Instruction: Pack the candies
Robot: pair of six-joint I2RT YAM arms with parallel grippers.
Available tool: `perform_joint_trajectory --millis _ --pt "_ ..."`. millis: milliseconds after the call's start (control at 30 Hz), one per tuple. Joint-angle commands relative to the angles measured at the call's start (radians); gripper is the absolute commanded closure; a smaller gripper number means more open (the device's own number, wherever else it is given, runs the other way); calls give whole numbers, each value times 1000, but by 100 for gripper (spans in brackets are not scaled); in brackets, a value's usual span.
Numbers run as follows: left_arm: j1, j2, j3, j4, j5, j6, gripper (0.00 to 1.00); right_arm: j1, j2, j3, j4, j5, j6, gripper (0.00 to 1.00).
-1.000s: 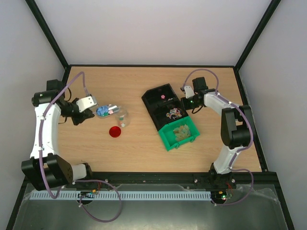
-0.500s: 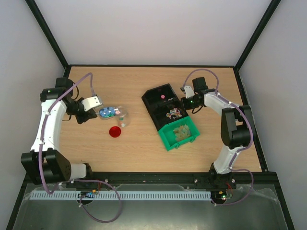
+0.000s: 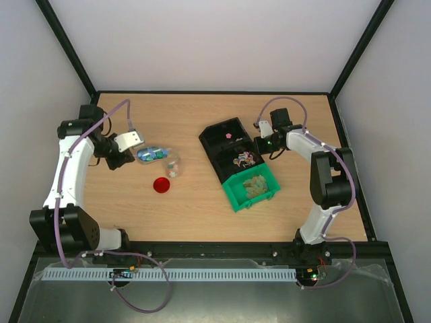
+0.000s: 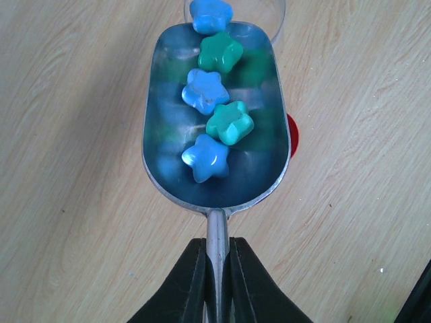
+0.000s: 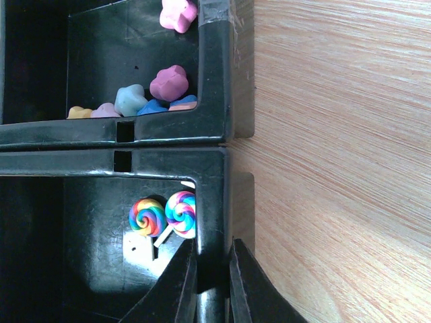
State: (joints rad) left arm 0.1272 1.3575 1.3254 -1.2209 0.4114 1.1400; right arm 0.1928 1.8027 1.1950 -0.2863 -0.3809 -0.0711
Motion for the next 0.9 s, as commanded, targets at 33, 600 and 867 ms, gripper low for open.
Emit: perform_joint_trajectory --millis 33,600,867 --pt "-25 6 44 -8 -26 -5 98 -3 7 12 -31 -26 -19 97" --pt "-86 18 72 -3 -87 -23 98 -4 11 14 -32 -25 -23 97" --pt "-95 26 89 -18 -122 -13 98 -3 15 14 -33 -25 -21 97"
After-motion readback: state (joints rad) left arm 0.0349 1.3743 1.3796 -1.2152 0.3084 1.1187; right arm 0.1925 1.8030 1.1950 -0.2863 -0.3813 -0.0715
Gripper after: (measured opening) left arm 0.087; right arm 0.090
